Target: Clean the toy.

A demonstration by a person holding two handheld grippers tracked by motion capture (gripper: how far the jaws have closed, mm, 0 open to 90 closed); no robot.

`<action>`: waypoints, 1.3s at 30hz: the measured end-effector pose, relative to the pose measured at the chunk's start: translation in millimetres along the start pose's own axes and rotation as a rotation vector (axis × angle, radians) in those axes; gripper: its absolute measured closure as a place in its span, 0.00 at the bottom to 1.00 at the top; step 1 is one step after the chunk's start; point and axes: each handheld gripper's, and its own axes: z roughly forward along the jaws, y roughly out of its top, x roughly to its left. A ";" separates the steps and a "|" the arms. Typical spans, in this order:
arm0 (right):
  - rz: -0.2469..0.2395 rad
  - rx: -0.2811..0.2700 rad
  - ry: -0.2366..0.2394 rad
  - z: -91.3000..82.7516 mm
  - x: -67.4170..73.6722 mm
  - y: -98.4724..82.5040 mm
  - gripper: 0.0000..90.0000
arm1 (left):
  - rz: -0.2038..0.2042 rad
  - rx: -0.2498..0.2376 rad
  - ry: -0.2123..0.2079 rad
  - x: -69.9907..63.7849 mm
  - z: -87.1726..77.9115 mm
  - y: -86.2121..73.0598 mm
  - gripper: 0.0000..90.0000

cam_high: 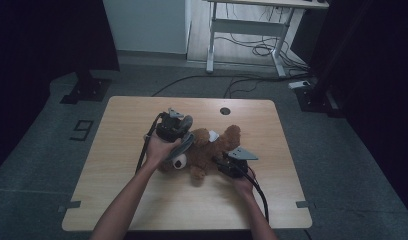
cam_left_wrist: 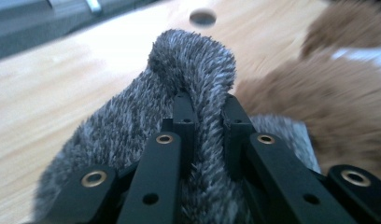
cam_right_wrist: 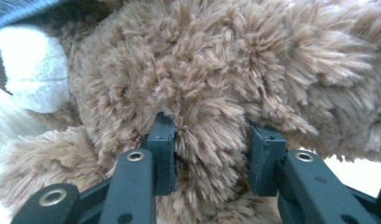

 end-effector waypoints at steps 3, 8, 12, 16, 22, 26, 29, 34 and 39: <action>-0.002 0.003 0.012 -1.7 -0.1 -0.1 0.66 | -0.033 0.029 -0.025 8.8 8.3 -11.9 0.88; -0.012 0.010 0.029 -5.5 0.8 0.4 0.60 | -0.076 0.022 -0.093 15.2 7.5 -31.4 0.89; 0.025 0.028 0.053 -15.1 1.4 1.1 0.49 | -0.045 0.008 -0.101 9.6 -0.2 -43.1 0.89; 0.085 -0.009 0.035 -33.2 -4.9 -2.2 0.42 | -0.028 -0.021 -0.105 2.3 -7.3 -54.5 0.89; 0.140 -0.069 -0.021 -60.2 -22.1 9.0 0.30 | 0.025 -0.057 -0.104 -11.8 -19.3 -68.8 0.89; 0.152 -0.101 0.006 -67.6 -23.9 18.7 0.27 | 0.036 -0.083 -0.119 -18.3 -28.7 -81.9 0.89; 0.124 -0.100 0.064 -68.4 -17.5 22.7 0.39 | 0.039 -0.097 -0.124 -22.2 -33.8 -89.0 0.89; 0.117 0.010 0.125 -55.2 -7.4 9.5 0.59 | 0.038 -0.119 -0.113 -25.3 -37.3 -97.8 0.89; 0.175 0.052 0.135 -45.6 -6.6 -12.7 0.65 | 0.049 -0.136 -0.101 -32.0 -37.0 -101.9 0.89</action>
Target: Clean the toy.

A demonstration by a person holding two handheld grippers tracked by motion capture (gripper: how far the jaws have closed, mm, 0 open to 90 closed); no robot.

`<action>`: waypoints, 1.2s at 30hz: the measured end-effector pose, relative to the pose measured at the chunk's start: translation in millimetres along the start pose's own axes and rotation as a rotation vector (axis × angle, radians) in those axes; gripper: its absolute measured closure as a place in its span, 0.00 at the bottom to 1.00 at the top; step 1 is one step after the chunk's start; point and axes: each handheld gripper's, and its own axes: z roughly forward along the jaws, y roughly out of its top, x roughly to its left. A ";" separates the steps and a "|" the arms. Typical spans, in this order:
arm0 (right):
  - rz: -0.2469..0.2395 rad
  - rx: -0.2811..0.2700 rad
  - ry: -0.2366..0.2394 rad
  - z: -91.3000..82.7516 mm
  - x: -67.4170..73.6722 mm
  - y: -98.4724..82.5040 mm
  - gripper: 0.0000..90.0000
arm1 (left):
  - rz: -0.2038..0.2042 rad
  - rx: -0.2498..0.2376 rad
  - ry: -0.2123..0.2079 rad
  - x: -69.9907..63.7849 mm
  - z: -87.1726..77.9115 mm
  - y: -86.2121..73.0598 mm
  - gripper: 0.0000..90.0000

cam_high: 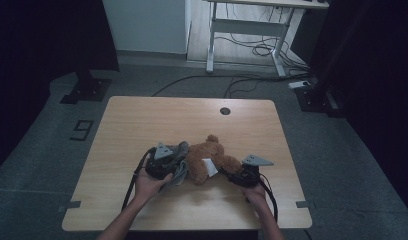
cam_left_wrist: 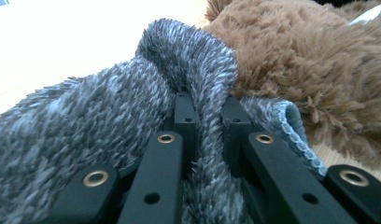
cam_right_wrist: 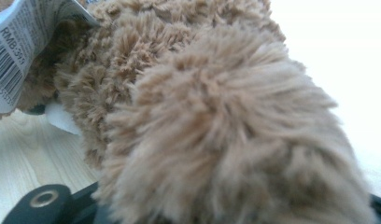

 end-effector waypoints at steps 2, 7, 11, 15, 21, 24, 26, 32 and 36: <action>0.003 0.000 -0.007 1.0 1.7 -1.9 0.67 | -0.001 0.002 0.002 -0.2 0.9 1.5 0.89; 0.002 -0.011 -0.021 4.0 3.1 -4.7 0.69 | -0.036 0.006 -0.026 8.5 -4.5 22.5 0.89; -0.011 -0.019 -0.036 3.8 3.2 -4.1 0.70 | -0.011 -0.019 -0.035 6.6 -12.7 57.4 0.89; -0.026 -0.014 -0.027 2.5 2.7 -4.0 0.70 | 0.016 -0.054 -0.069 -6.8 -12.4 95.0 0.89; -0.039 -0.011 -0.031 1.5 2.9 -3.6 0.70 | 0.040 0.031 -0.164 -40.0 31.5 117.0 0.88; -0.037 -0.013 -0.033 1.5 2.6 -3.6 0.70 | 0.063 0.115 -0.200 -57.8 59.0 108.6 0.88; -0.036 -0.013 -0.037 1.4 1.9 -3.7 0.70 | 0.084 0.170 -0.208 -64.9 72.6 99.5 0.88; -0.032 -0.013 -0.042 0.7 -1.0 -4.1 0.70 | 0.070 0.157 -0.204 -60.4 69.0 87.8 0.89; -0.029 -0.012 -0.037 -0.2 -1.6 -3.8 0.70 | 0.040 0.117 -0.200 -54.4 58.7 78.5 0.89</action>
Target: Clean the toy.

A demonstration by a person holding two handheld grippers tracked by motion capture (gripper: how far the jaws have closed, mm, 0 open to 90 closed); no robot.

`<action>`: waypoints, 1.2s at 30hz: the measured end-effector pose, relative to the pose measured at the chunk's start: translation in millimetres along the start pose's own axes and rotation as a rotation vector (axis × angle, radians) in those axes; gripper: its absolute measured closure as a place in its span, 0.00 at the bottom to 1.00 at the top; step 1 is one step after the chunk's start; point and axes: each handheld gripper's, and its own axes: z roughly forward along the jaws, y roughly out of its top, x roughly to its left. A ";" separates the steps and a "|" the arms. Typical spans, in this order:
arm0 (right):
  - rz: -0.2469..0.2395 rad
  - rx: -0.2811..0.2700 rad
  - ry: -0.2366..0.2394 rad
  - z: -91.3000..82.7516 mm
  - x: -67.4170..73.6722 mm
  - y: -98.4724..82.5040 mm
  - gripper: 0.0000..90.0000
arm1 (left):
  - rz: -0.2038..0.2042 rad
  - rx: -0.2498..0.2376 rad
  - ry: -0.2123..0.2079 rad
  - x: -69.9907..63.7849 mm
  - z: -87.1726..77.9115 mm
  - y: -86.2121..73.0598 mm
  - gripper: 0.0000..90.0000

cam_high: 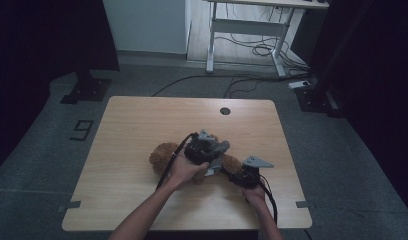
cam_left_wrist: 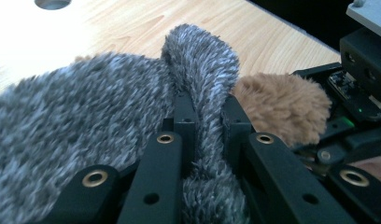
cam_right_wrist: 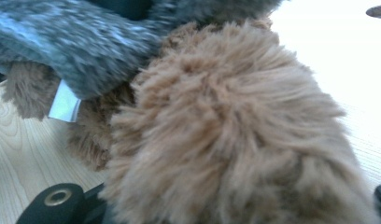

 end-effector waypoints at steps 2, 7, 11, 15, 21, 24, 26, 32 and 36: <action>0.001 0.000 0.000 -0.4 -0.1 0.0 0.70 | -0.008 -0.018 0.008 2.2 -4.5 -4.7 0.89; 0.003 -0.006 -0.002 -0.3 -1.4 0.0 0.70 | -0.039 -0.053 0.031 11.7 -18.5 -16.2 0.89; 0.011 -0.003 -0.001 -0.7 -2.0 0.1 0.70 | -0.073 -0.069 0.055 23.3 -30.5 -26.0 0.89; 0.007 -0.004 0.003 -0.4 -1.7 0.2 0.70 | -0.098 -0.086 0.070 31.7 -41.3 -35.5 0.89; 0.004 -0.004 0.000 0.1 -1.1 0.2 0.70 | -0.078 -0.114 0.077 18.4 -45.6 -25.1 0.89; -0.001 0.002 0.000 0.3 -0.8 0.2 0.70 | -0.030 -0.117 0.045 -1.7 -37.9 -11.0 0.89; -0.001 0.003 -0.003 0.4 -0.5 0.3 0.70 | 0.000 -0.108 0.023 -16.1 -27.0 0.4 0.89; -0.003 0.003 -0.007 0.2 0.4 0.3 0.70 | 0.018 -0.018 -0.020 -33.4 16.2 9.5 0.89; -0.006 0.010 -0.009 0.8 -0.4 -0.2 0.70 | -0.014 -0.010 -0.036 -24.6 24.7 0.5 0.89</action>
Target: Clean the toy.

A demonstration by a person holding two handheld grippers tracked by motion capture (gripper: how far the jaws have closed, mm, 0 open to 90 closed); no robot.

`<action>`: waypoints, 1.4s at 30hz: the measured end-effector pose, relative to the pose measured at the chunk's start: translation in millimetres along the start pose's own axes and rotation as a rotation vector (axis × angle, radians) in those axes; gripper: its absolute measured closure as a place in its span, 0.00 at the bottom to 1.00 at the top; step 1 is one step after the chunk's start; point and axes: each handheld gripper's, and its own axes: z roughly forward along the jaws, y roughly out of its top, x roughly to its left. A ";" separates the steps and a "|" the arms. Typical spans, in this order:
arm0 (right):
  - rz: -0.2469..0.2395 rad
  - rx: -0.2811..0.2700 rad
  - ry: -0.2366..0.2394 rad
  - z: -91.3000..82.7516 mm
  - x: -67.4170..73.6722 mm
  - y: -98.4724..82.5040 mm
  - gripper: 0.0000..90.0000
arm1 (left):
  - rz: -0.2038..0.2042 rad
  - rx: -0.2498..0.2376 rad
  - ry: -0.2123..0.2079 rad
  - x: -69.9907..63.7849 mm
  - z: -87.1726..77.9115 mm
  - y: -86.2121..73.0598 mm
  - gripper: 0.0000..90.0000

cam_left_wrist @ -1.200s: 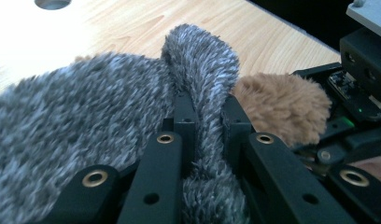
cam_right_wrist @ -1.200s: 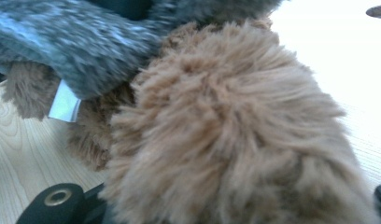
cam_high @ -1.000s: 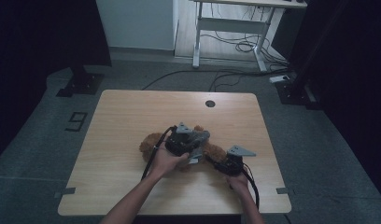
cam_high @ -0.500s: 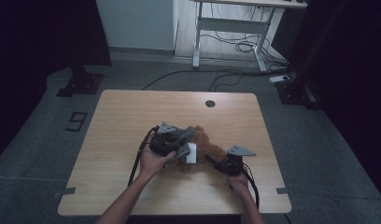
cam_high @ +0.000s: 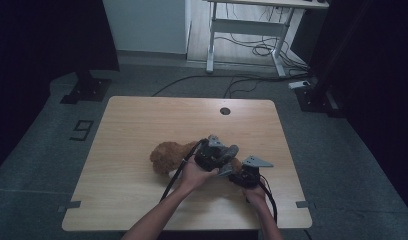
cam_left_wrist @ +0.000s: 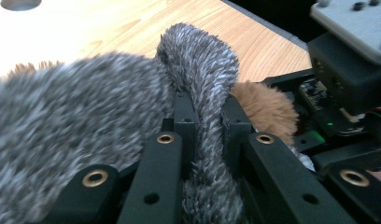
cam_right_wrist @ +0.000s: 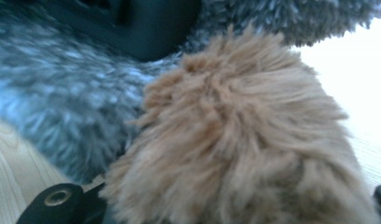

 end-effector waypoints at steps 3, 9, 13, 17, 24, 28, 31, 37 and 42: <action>-0.004 0.000 -0.001 0.1 0.1 0.6 0.70 | 0.013 -0.005 0.029 2.8 -7.7 -3.2 0.89; 0.001 -0.006 -0.002 -0.2 0.2 0.6 0.70 | 0.007 -0.032 0.077 16.3 -31.1 -13.0 0.89; 0.006 -0.008 0.001 -0.3 -0.8 0.5 0.70 | -0.006 -0.050 0.130 31.5 -50.5 -18.5 0.89; 0.006 -0.006 0.004 -0.7 -1.3 0.5 0.70 | -0.045 -0.057 0.164 51.4 -67.6 -26.9 0.89; 0.007 -0.008 0.008 -0.9 -1.5 0.3 0.70 | -0.080 -0.100 0.205 70.6 -95.4 -34.4 0.89; 0.014 -0.007 0.010 -1.0 -2.1 0.3 0.70 | -0.103 -0.088 0.231 83.0 -104.4 -41.8 0.89; 0.013 -0.008 0.010 -0.7 -2.1 0.3 0.70 | -0.117 -0.097 0.205 87.0 -106.8 -44.4 0.89; 0.017 -0.009 0.008 -0.5 -2.0 0.2 0.70 | -0.066 -0.134 0.157 61.9 -100.7 -19.4 0.88; 0.016 -0.008 0.009 -0.7 -2.1 0.2 0.70 | 0.014 -0.101 0.099 23.7 -67.0 -1.5 0.88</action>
